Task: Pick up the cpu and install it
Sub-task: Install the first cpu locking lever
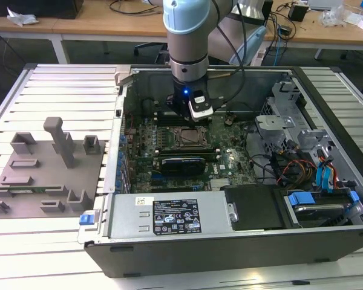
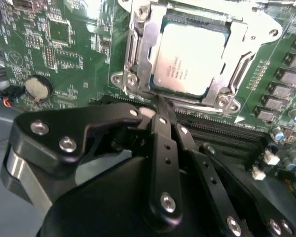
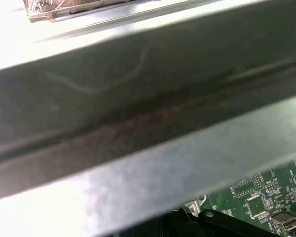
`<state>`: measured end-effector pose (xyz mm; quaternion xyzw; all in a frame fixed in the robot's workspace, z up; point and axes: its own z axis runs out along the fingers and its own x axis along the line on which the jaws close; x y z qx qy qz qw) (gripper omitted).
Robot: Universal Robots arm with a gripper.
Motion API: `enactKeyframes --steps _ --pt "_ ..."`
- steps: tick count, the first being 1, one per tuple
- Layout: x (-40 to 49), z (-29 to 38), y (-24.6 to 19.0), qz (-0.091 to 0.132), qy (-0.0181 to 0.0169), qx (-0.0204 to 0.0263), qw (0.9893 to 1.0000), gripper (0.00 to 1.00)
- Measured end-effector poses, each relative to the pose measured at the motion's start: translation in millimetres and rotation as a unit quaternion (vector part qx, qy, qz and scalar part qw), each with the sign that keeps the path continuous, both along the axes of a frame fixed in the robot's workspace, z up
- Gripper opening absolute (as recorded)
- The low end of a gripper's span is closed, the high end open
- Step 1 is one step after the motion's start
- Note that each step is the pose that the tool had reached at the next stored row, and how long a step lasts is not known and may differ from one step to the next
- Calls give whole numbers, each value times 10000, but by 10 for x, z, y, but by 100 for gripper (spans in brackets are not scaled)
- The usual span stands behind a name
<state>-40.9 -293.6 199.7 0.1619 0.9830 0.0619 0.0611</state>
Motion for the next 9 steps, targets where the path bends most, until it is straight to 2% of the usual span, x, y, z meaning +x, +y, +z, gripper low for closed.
enactKeyframes --steps 5,9 --pt "7 7 -1 -1 1 6 10000 11" --pt "8 67 0 -4 1 -14 10000 11"
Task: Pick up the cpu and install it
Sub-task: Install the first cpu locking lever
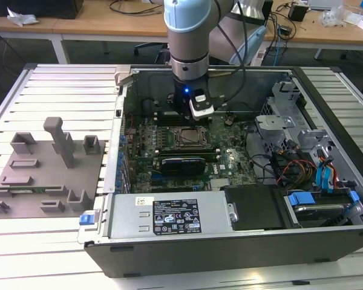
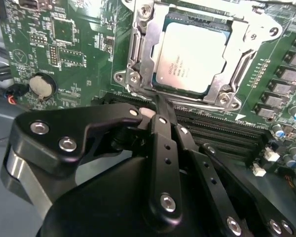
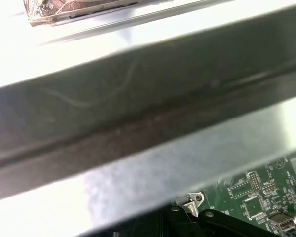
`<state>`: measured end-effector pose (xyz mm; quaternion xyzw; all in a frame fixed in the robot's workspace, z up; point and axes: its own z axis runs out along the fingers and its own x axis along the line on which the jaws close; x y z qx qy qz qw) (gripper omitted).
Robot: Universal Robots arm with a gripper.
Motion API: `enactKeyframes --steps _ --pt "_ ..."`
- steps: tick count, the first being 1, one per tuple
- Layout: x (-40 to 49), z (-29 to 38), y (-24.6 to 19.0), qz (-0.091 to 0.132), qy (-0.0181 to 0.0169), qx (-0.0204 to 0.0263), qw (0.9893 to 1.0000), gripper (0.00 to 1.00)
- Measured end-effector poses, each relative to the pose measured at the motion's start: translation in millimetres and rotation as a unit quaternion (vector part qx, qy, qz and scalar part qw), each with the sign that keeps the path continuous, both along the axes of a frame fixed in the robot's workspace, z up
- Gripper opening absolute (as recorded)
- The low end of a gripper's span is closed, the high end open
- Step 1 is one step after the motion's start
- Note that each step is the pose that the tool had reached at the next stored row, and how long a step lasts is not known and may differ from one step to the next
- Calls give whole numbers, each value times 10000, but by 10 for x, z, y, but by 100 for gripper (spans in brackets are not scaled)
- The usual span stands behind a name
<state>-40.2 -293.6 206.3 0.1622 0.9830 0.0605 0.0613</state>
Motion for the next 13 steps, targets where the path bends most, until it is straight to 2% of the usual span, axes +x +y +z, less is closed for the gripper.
enactKeyframes --steps 1,2,5,8,9,10,13 --pt "-1 11 0 -2 0 -20 10000 11" --pt "0 15 0 -4 0 -98 10000 11" --pt "0 19 0 -5 8 -365 9993 11" --pt "1 20 0 -7 23 -643 9979 11" --pt "1 20 0 -7 26 -714 9974 11" --pt "1 23 0 -7 26 -748 9972 11" --pt "1 37 0 -7 25 -767 9971 11"
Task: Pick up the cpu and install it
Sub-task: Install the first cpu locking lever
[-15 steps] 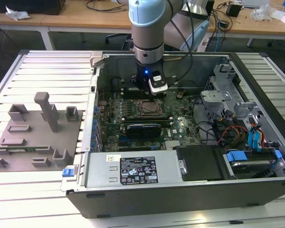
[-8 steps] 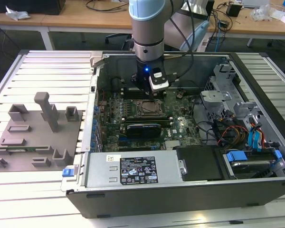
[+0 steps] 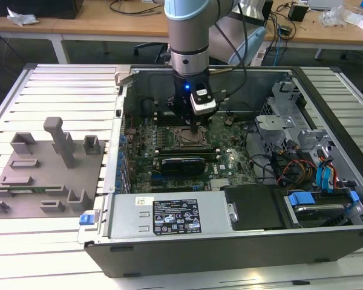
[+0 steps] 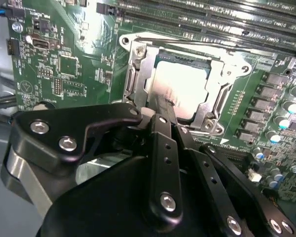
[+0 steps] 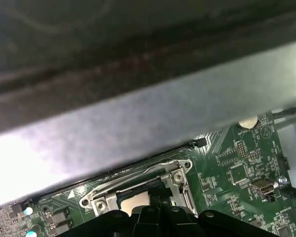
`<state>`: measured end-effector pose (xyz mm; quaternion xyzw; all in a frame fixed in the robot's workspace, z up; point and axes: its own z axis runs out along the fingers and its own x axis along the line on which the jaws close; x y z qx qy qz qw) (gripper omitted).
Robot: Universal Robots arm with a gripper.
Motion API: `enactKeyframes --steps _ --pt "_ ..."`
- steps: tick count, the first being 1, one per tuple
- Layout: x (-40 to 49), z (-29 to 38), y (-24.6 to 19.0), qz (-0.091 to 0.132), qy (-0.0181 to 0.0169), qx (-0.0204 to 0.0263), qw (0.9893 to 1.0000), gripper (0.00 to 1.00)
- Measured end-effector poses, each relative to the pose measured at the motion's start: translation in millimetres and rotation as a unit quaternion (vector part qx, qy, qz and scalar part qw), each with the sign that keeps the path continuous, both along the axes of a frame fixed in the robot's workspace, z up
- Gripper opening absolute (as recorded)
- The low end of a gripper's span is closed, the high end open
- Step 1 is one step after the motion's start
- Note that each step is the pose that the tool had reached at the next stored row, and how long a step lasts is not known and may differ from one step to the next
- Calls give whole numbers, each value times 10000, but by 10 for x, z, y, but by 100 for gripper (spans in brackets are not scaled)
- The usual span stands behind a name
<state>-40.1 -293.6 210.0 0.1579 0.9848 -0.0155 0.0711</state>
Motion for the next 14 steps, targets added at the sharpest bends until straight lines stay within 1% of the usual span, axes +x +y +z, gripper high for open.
enactKeyframes --steps 3,4,5,6,7,8,10,14 --pt "-1 0 0 -2 0 -1 10000 11" --pt "-1 1 0 -2 6 -1 10000 11" --pt "0 0 0 -2 57 -1 10000 11" --pt "7 -2 -1 -1 248 -1 9997 11" --pt "9 -1 -1 -1 318 -2 9995 11" --pt "9 -3 -2 -2 332 0 9994 11" --pt "10 -3 -17 -2 332 0 9994 11" --pt "13 -2 -80 -1 333 -1 9994 11"
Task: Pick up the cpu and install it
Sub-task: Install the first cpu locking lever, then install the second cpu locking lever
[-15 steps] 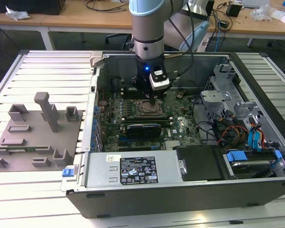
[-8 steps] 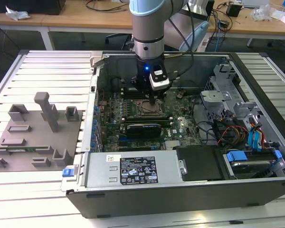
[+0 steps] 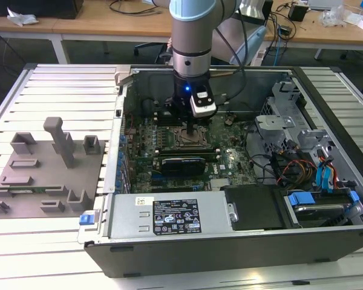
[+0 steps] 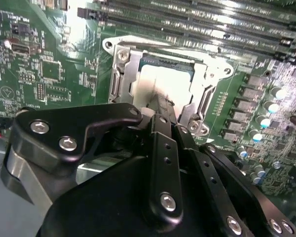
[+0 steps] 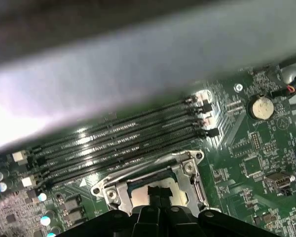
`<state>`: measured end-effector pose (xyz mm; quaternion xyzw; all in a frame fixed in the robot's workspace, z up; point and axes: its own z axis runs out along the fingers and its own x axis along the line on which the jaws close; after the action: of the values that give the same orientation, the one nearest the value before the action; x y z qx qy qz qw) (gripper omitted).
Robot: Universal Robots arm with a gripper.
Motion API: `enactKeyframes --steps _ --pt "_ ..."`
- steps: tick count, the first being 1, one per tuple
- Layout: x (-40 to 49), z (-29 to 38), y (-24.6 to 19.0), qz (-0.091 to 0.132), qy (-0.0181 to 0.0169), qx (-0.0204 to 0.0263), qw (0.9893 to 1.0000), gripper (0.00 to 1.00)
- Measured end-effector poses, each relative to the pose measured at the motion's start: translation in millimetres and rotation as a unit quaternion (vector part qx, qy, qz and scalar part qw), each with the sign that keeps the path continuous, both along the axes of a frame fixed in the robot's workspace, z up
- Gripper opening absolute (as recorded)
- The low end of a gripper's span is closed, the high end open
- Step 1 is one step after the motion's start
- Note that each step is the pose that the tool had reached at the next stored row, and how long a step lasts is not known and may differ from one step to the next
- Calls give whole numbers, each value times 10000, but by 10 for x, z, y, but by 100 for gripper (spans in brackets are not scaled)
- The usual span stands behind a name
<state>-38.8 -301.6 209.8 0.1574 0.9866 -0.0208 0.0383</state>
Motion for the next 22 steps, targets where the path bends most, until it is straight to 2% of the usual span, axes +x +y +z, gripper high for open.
enactKeyframes --steps 2,4,7,9,22 --pt "0 0 -27 0 0 0 10000 11" --pt "-1 7 -30 1 1 -2 10000 11" --pt "0 93 -30 7 0 0 10000 11" --pt "0 177 -29 7 0 0 10000 11" --pt "0 196 -30 7 0 0 10000 11"
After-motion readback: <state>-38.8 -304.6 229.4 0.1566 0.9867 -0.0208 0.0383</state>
